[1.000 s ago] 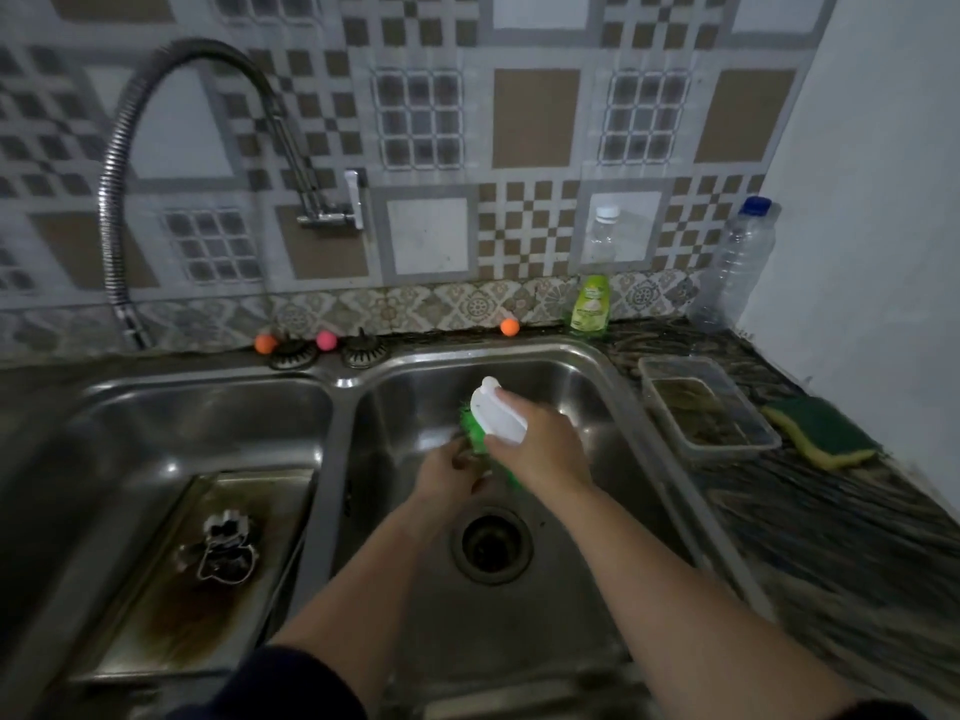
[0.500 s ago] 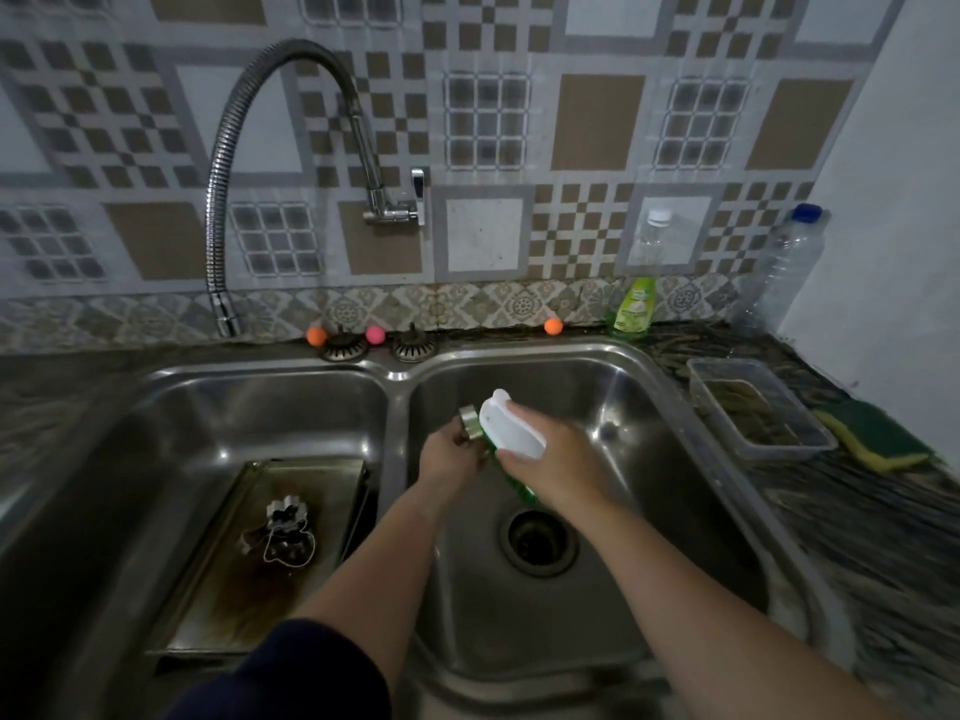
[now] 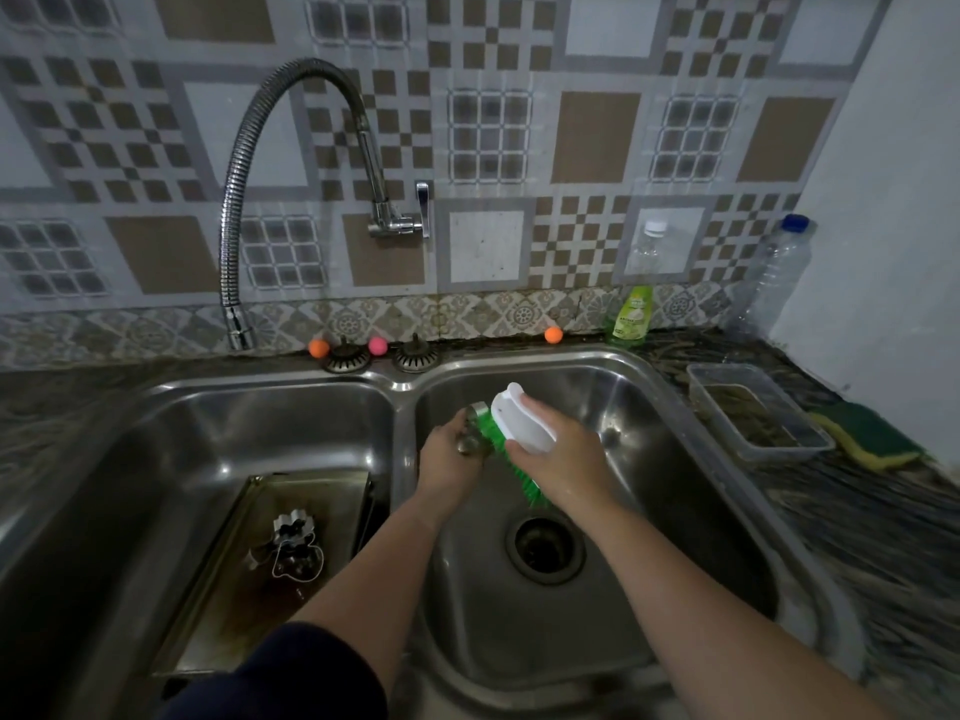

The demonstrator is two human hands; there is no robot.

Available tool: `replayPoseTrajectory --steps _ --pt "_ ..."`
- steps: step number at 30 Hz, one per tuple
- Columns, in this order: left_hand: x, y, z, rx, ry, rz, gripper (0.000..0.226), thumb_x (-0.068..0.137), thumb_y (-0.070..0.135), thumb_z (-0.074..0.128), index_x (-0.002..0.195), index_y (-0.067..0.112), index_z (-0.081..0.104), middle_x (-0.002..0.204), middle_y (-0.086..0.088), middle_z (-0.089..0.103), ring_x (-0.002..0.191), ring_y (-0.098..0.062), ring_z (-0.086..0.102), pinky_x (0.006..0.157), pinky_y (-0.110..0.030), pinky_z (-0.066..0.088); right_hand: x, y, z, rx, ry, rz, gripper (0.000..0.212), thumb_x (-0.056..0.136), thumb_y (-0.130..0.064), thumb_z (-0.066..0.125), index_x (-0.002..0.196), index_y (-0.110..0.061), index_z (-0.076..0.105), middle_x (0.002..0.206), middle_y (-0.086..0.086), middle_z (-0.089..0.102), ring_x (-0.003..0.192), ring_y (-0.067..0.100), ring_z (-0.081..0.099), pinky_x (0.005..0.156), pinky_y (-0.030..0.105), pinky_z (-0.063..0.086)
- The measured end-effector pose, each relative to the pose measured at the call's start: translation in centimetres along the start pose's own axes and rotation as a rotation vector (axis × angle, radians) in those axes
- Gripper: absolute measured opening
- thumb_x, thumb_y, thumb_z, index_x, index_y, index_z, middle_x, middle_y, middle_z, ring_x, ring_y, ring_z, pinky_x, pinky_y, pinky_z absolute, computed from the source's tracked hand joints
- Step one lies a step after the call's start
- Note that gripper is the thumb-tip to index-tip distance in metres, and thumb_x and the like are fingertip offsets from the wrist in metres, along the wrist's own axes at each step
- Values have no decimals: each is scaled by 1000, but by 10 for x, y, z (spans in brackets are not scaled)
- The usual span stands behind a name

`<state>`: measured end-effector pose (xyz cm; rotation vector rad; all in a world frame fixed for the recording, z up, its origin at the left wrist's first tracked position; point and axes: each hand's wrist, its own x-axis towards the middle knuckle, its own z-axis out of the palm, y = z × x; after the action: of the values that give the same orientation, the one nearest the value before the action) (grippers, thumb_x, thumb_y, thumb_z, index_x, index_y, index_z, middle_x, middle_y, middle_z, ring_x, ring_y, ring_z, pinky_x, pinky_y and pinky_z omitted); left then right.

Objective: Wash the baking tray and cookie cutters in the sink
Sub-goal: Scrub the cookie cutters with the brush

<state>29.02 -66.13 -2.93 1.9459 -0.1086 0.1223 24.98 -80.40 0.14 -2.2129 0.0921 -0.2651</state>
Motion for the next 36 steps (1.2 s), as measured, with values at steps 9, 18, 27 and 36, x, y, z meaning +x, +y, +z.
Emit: replayPoseTrajectory --steps 9,18,27,36 --pt "2 1 -5 -144 -79 -141 53 84 -7 62 133 12 53 114 -8 66 105 -17 60 92 -24 48 -2 3 -4 -14 -2 41 60 81 -32 70 136 -40 48 134 -6 56 121 14 53 92 18 41" --pt "2 14 0 -714 -90 -467 27 103 18 40 123 9 55 109 -14 62 88 -22 62 82 -36 54 -10 12 -14 -69 -116 -56 64 80 -38 69 138 -48 43 131 -7 57 116 12 54 96 27 46" --pt "-6 35 27 -609 -175 -428 27 102 22 41 117 9 58 99 -17 60 97 -28 58 100 -44 45 9 11 -48 -242 -62 -124 64 82 -32 68 141 -38 44 124 3 55 115 20 53 91 28 42" --pt "-25 67 79 -688 -99 -407 28 102 17 41 125 8 56 93 -8 63 85 -18 62 79 -29 55 6 37 -79 -114 -35 -79 64 78 -35 69 138 -40 47 129 2 58 119 19 54 99 32 44"
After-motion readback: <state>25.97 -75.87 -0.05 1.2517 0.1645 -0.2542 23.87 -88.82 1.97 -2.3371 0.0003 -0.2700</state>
